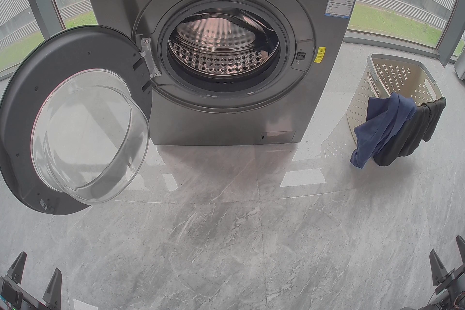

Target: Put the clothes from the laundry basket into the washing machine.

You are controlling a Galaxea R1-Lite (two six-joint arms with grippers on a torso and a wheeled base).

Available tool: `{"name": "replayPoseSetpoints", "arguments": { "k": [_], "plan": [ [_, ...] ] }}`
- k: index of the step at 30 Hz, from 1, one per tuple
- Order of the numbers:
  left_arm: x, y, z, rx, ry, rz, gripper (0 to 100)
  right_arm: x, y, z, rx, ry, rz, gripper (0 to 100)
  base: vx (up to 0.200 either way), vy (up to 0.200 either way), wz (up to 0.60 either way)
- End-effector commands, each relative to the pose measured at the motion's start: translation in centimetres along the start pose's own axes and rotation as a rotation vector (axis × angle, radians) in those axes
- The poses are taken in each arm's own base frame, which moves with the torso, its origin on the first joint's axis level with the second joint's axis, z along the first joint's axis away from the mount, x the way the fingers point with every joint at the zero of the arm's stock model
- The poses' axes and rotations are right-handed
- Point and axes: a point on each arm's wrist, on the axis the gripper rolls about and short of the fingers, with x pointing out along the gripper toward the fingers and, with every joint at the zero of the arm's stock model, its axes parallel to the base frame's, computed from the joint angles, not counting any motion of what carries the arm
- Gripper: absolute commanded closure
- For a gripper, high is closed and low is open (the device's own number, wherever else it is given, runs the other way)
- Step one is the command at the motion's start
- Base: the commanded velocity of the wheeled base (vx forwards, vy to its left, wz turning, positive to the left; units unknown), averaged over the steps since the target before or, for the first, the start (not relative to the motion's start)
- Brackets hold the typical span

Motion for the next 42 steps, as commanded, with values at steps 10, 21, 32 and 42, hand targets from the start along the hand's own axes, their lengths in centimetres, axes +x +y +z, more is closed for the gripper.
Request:
{"name": "replayPoseSetpoints", "arguments": {
  "k": [10, 21, 32, 42],
  "plan": [
    [0.01, 0.03, -0.48, 0.0, 0.001, 0.002, 0, -0.47, 0.1, -0.75, -0.052, -0.061, 0.029, 0, 0.0, -0.02, 0.0],
    [0.01, 0.03, -0.48, 0.001, 0.001, 0.002, 0, -0.47, 0.09, -0.75, -0.046, -0.061, 0.031, 0, 0.0, -0.2, 0.0],
    [0.01, 0.03, -0.48, 0.001, 0.001, 0.002, 0, -0.47, 0.09, -0.75, -0.044, -0.061, 0.031, 0, 0.0, -0.164, 0.0],
    [0.01, 0.03, -0.48, 0.003, 0.001, 0.002, 0, -0.47, 0.09, -0.75, -0.043, -0.061, 0.031, 0, 0.0, -0.12, 0.0]
  ]
}}
